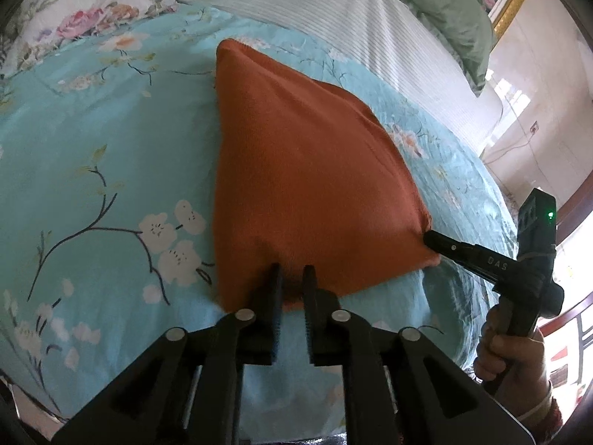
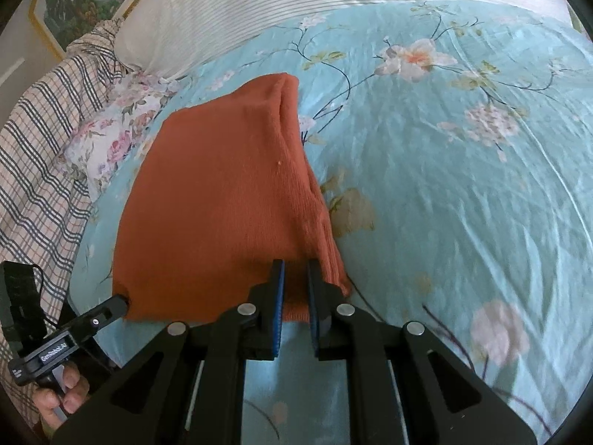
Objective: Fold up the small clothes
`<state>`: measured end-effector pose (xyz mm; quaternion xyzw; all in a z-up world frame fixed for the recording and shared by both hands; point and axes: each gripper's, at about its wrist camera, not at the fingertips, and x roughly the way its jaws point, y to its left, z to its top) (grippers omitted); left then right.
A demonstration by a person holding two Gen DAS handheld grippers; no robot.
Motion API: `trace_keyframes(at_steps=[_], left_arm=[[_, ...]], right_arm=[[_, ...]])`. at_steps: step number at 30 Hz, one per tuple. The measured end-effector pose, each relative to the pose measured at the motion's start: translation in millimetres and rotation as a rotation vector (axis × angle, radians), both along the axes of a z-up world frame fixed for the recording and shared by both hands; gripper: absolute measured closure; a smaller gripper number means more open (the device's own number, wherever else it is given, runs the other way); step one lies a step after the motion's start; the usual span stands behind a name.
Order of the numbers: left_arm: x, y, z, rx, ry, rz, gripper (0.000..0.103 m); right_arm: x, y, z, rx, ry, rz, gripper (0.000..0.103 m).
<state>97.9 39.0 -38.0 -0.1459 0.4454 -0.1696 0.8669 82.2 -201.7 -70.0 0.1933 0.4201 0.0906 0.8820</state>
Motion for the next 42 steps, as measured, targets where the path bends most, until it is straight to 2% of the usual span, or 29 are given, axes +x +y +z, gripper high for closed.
trace_keyframes(at_steps=[2,3,4,5,6,11,14,22,25,28,31,35,37,40,42], left_arm=[[-7.9,0.8,3.6,0.002,-0.008,0.006,0.072],[-11.9,1.6,5.6,0.006,-0.012,0.01,0.068],[-16.8,2.3,7.6,0.01,-0.019,0.014,0.059],[-21.0,1.7,9.9,0.016,-0.025,0.018,0.051],[-26.3,1.0,12.7,0.027,-0.034,0.023,0.047],[-47.2,2.6,18.1,0.106,-0.052,0.062,0.033],[-59.3,7.2,15.1,0.158,-0.046,0.093,0.027],[-80.6,19.5,4.0,0.285,-0.027,0.158,0.024],[-86.1,19.3,3.8,0.329,-0.039,0.169,0.024],[-87.5,15.5,6.2,0.384,-0.036,0.18,0.023],[-89.1,16.2,13.5,0.399,-0.053,0.168,0.023],[-93.7,16.1,36.3,0.417,-0.117,0.161,0.022],[-96.8,13.8,52.6,0.462,-0.161,0.169,0.02],[-97.6,9.3,71.3,0.566,-0.213,0.206,0.013],[-95.2,6.9,76.5,0.588,-0.224,0.187,0.012]], right_arm=[[-8.3,2.7,3.4,-0.021,-0.003,0.005,0.086],[-12.1,4.2,5.4,-0.031,-0.006,0.006,0.079],[-18.3,6.8,8.4,-0.045,-0.015,0.008,0.073],[-24.0,7.8,10.8,-0.058,-0.025,0.01,0.062],[-28.7,9.3,13.1,-0.071,-0.036,0.012,0.057],[-51.8,15.0,17.9,-0.112,-0.059,0.03,0.056],[-62.3,17.2,15.6,-0.129,-0.056,0.039,0.051],[-81.0,26.4,12.4,-0.163,-0.06,0.069,0.029],[-86.6,31.4,13.8,-0.179,-0.069,0.083,0.024],[-91.1,33.7,16.1,-0.193,-0.077,0.103,0.023],[-92.6,33.0,21.9,-0.207,-0.081,0.118,0.023],[-98.0,33.6,39.6,-0.194,-0.102,0.159,0.021],[-102.7,34.8,54.1,-0.202,-0.129,0.188,0.009],[-107.1,37.5,69.5,-0.22,-0.166,0.223,0.003],[-108.9,41.2,75.8,-0.248,-0.185,0.241,0.002]])
